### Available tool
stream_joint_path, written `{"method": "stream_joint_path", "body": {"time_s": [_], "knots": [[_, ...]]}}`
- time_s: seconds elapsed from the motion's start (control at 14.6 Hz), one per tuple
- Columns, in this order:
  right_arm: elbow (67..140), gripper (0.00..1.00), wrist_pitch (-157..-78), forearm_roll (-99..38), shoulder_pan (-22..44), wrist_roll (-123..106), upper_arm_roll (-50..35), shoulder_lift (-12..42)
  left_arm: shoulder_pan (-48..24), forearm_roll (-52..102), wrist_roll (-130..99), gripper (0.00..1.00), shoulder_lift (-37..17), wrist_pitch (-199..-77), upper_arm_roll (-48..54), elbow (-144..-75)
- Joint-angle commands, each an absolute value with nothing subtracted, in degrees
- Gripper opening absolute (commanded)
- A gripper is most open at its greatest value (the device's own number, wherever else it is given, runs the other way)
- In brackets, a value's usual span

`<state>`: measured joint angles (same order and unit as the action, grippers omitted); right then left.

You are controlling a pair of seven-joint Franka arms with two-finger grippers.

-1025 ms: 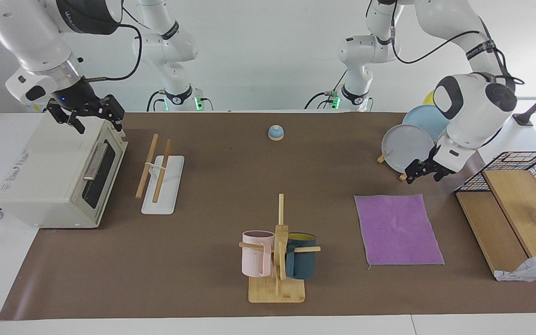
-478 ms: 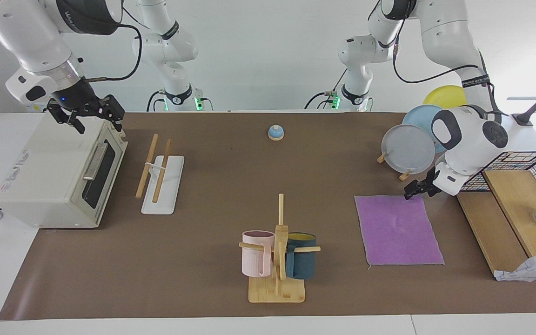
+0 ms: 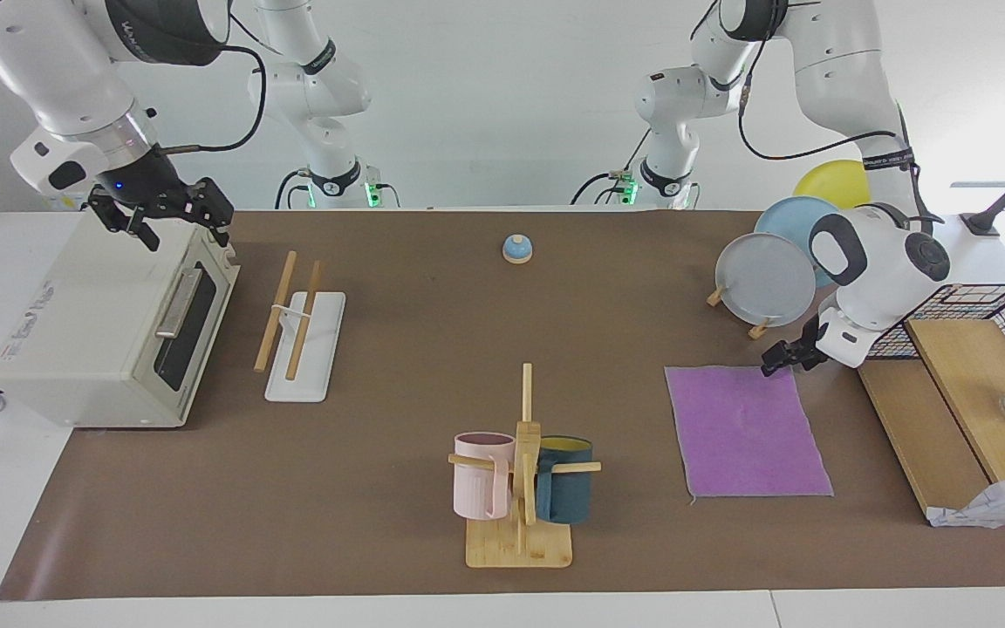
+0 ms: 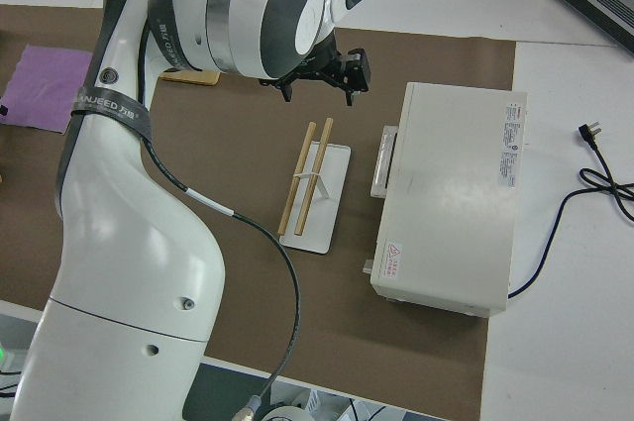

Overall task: Fold towel and hang on rack
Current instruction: 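Move the left gripper to the purple towel's edge nearest the robot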

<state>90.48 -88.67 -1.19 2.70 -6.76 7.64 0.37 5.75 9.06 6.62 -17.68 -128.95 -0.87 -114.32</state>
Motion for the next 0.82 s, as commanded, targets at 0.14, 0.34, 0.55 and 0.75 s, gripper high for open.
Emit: {"method": "stream_joint_path", "body": {"time_s": [0.14,0.34,0.55,0.75], "knots": [[91.85,1.00,-89.03,-1.76,2.37,-7.91,7.56,-0.70,5.80,10.46,9.93,0.81,-17.93,-131.13,-0.70,-114.87],[91.85,1.00,-88.95,-1.76,2.37,-7.91,7.56,-0.70,5.89,10.46,11.07,0.71,-18.02,-131.57,-0.79,-114.87],[91.85,1.00,-89.03,-1.76,2.37,-7.91,7.65,-0.70,6.33,10.55,12.82,0.52,-18.02,-131.57,-0.79,-114.87],[91.85,1.00,-88.95,-1.76,2.37,-7.91,7.56,-0.70,6.24,10.46,13.10,0.48,-18.10,-131.66,-0.79,-114.61]]}}
